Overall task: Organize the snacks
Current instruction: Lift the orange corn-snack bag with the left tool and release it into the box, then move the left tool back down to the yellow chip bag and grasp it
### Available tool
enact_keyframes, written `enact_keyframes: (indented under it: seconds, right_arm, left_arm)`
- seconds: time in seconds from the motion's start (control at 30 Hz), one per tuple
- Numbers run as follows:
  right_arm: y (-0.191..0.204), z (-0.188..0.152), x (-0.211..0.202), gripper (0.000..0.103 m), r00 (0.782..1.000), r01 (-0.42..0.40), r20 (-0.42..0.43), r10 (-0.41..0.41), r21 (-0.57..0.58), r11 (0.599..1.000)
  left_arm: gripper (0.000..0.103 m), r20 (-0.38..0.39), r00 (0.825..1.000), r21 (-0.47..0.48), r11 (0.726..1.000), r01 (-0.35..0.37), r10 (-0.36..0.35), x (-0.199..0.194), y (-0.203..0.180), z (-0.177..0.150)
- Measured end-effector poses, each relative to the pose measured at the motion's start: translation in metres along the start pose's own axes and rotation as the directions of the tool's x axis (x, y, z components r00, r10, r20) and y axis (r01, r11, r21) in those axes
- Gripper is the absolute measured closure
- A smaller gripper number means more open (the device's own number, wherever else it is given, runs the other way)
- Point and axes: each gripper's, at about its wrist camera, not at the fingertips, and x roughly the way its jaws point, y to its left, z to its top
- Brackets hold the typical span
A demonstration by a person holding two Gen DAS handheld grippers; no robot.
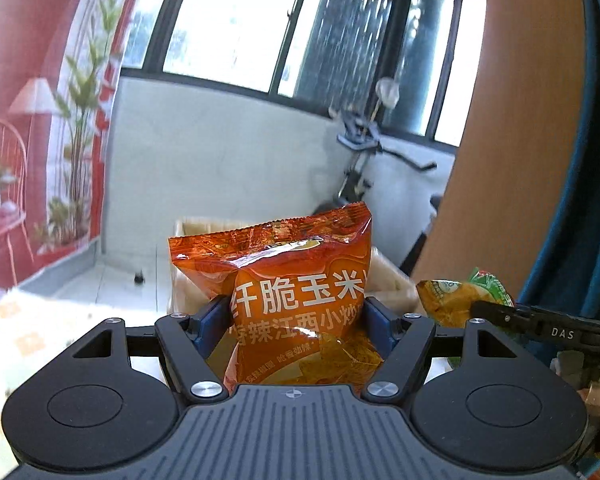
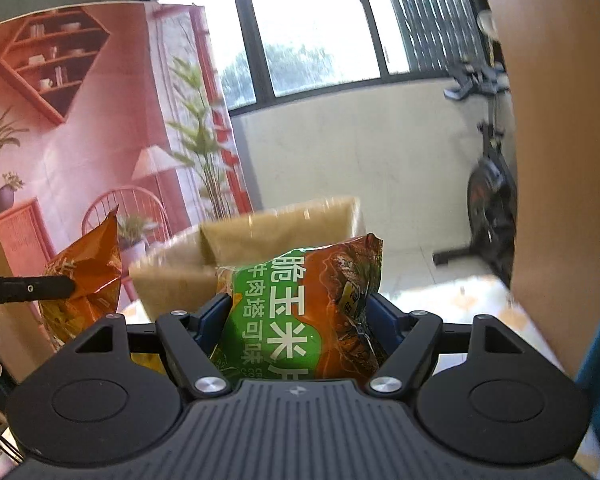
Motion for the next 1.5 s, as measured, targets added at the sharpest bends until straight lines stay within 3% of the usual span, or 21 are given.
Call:
enact_keyframes:
  seconds: [0.23, 0.47, 0.77, 1.13, 1.5]
  right_arm:
    - [0.021, 0.041, 0.039, 0.028, 0.993, -0.014, 0.115, 0.023, -0.078, 0.997]
    - [0.028, 0.059, 0.109, 0.028, 0.987, -0.024, 0.155, 0.041, -0.111, 0.994]
    - [0.024, 0.057, 0.179, 0.028, 0.997, -0.053, 0.042, 0.058, -0.116, 0.992]
    - [0.008, 0.051, 0.211, 0.023, 0.996, -0.027, -0.085, 0.022, -0.058, 0.998]
    - [0.013, 0.053, 0.203, 0.021, 0.993, 0.012, -0.116, -0.017, -0.048, 0.999]
  left_arm:
    - [0.029, 0.041, 0.999, -0.038, 0.999, -0.009, 0.011, 0.045, 0.003, 0.031]
    - [0.029, 0.03, 0.998, -0.012, 0.998, -0.057, 0.057, 0.09, 0.008, 0.055]
    - [0.029, -0.079, 0.993, 0.038, 0.996, -0.08, 0.083, 0.138, 0.021, 0.058]
    - [0.025, -0.201, 0.975, 0.018, 0.996, -0.089, 0.09, 0.171, 0.038, 0.054]
    - [0.023, -0.19, 0.978, 0.016, 0.996, -0.087, 0.088, 0.16, 0.042, 0.059]
